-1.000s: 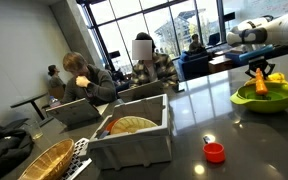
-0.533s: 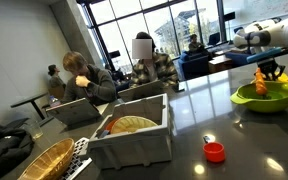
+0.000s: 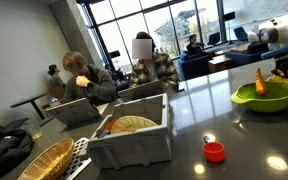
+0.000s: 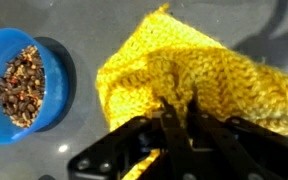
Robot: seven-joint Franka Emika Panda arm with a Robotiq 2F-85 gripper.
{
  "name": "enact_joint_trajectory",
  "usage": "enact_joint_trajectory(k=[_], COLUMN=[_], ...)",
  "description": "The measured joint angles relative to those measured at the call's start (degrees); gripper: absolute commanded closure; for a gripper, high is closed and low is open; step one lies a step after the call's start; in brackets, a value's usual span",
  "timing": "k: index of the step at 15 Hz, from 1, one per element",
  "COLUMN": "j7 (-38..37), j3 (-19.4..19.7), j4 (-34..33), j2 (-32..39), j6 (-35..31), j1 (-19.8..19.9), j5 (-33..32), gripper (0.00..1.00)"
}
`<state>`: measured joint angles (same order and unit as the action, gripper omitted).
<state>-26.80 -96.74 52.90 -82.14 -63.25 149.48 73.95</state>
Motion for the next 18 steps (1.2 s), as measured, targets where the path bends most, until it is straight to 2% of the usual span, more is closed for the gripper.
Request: enact_joint_trajectory(k=[7, 15, 18], j7=[-0.5, -1.1, -1.2], j3=[0.5, 1.0, 1.0], j4=[1.2, -9.0, -10.9], j2=[0.0, 1.4, 1.7], j6=[0.7, -4.8, -6.4], j1=[-0.2, -0.7, -0.7], j5=[0.0, 1.8, 1.8], gripper=[0.97, 0.97, 0.97])
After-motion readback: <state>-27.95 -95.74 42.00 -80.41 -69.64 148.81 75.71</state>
